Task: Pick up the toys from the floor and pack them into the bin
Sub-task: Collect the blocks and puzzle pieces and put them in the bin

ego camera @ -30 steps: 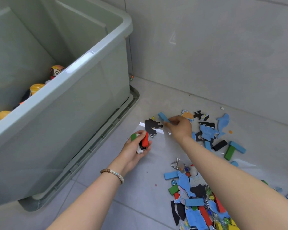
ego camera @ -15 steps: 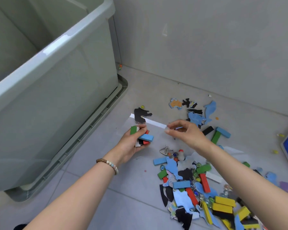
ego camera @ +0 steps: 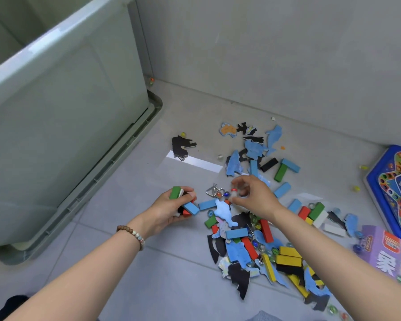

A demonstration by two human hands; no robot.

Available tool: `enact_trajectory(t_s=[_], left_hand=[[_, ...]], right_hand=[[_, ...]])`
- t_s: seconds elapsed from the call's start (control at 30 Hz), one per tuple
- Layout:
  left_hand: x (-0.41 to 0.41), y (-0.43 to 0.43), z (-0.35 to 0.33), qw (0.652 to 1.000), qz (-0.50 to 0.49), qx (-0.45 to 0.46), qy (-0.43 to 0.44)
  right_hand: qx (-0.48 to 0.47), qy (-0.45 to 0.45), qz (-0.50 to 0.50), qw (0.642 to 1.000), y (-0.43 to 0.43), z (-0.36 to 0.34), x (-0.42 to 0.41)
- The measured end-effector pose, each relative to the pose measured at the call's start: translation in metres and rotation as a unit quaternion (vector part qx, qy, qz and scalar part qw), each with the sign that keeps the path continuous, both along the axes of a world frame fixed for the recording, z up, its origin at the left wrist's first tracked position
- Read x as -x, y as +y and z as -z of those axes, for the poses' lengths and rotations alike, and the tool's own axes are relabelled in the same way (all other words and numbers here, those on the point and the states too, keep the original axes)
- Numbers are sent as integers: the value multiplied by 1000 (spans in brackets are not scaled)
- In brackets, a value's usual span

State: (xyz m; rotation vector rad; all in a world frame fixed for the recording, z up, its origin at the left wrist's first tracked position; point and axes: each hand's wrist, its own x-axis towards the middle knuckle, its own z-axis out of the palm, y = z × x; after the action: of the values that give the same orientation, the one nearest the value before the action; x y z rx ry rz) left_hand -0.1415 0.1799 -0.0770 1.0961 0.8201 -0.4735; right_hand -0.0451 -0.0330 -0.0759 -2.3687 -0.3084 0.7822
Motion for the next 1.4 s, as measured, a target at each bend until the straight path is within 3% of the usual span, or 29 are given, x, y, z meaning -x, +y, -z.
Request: enact_trajectory(t_s=[0.17, 0.27, 0.3, 0.37, 0.43, 0.5, 0.53, 0.57, 0.67, 0.73, 0.8, 0.9, 1.2, 1.4], left_hand=[[5, 1, -1, 1000, -21, -6, 6], [6, 2, -2, 999, -33, -1, 4], [6, 3, -2, 999, -37, 1, 3], [5, 4, -3, 999, -38, 5, 0], [5, 3, -4, 1000, -27, 10, -4], [6, 0, -4, 1000, -16, 8, -11], [7, -2, -4, 1000, -8, 3, -15], [8, -5, -5, 1000, 4, -5, -19], [14, -13, -5, 998, 59, -30, -21], [17, -18, -5, 994, 101, -36, -17], [20, -22, -4, 990, 137, -38, -12], [22, -27, -4, 987, 158, -34, -9], [23, -46, 1, 988, 151, -10, -33], [20, -48, 4, 989, 147, -1, -31]], right_hand=[[11, -2, 14, 1000, 4, 1, -1], [-94, 102, 120, 983, 4, -3, -4], [-160, 147, 175, 960, 5, -8, -5], [-307, 257, 272, 875, 5, -20, -5], [-410, 350, 308, 784, 1, -32, -5], [-457, 412, 301, 728, -4, -43, -3], [-452, 424, 285, 731, -6, -46, -2], [-420, 419, 263, 760, -7, -47, -1], [-194, 307, 169, 916, -12, -43, 5], [-67, 195, 158, 966, -20, -36, 12], [9, 133, 164, 977, -30, -30, 21], [58, 155, 151, 975, -37, -23, 37], [33, 92, 181, 979, -21, -3, 54], [-13, 135, 241, 961, -11, 3, 54]])
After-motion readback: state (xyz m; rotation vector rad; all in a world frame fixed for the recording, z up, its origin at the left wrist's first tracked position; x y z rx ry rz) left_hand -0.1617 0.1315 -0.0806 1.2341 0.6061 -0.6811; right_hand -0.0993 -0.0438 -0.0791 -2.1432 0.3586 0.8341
